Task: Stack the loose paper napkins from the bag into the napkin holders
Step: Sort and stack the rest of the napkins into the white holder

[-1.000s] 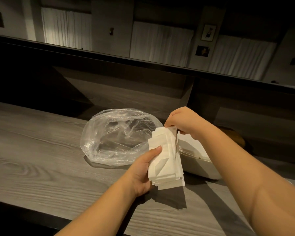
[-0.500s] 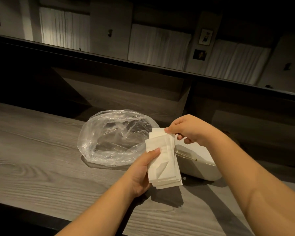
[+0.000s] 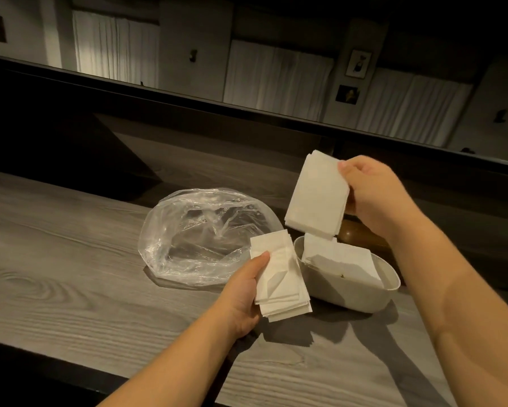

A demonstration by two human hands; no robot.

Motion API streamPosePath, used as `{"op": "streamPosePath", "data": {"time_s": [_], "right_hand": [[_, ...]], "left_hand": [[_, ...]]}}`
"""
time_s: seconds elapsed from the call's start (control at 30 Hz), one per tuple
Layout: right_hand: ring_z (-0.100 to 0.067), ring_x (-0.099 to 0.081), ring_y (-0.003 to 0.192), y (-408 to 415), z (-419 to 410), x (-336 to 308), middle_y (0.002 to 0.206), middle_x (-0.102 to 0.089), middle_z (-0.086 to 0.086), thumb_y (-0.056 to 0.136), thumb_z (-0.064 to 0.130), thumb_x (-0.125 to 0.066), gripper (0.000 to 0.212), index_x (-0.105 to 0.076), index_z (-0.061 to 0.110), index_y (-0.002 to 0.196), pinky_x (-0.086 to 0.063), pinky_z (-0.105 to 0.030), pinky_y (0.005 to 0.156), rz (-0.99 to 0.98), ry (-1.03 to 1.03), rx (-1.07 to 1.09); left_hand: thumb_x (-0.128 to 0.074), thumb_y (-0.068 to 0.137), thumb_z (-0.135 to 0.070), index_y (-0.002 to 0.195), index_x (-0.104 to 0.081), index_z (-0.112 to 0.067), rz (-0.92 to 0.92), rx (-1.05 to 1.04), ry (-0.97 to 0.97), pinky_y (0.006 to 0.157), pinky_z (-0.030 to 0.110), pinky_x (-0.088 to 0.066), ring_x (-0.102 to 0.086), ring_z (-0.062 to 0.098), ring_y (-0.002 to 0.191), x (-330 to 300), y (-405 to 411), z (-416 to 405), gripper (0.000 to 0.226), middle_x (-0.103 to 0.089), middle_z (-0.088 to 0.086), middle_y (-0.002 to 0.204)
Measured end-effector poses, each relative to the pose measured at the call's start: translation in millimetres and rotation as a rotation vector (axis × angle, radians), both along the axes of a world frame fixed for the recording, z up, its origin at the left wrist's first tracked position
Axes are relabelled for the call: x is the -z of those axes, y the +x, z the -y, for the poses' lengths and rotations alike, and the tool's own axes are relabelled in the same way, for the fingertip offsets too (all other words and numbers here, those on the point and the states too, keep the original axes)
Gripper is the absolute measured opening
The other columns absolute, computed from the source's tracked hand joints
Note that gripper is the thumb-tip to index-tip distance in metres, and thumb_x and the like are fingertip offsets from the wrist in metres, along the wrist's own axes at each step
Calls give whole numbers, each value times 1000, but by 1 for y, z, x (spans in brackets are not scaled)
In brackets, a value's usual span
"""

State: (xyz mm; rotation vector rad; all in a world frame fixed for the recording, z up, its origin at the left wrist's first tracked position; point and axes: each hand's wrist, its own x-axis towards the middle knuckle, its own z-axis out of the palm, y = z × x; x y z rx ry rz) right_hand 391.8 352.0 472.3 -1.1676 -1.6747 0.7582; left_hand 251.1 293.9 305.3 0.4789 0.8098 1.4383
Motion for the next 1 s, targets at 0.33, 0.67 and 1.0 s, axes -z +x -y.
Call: {"op": "streamPosePath", "data": {"time_s": [0.33, 0.67, 1.0], "right_hand": [[-12, -57, 70, -33, 8, 70, 79, -62, 0, 98, 25, -57, 21, -63, 20, 78, -48, -22, 63, 544, -37, -115], [-10, -54, 73, -42, -2, 46, 81, -61, 2, 90, 21, -69, 12, -69, 17, 78, -47, -24, 57, 417, -199, -82], [-17, -52, 76, -29, -12, 36, 90, -61, -15, 100, 23, -51, 27, -64, 0, 93, -47, -29, 69, 85, 130, 114]], "left_hand": [[-46, 89, -66, 115, -70, -12, 38, 66, -3, 97, 50, -51, -69, 36, 102, -1, -2, 1, 64, -72, 19, 111], [-68, 74, -35, 116, -65, -11, 35, 118, 56, 96, 50, -50, -69, 33, 97, -1, 0, 5, 49, -73, 18, 107], [-61, 89, -30, 112, -66, -10, 62, 89, 47, 86, 43, -54, -71, 30, 90, -2, 0, 4, 30, -75, 15, 101]]}}
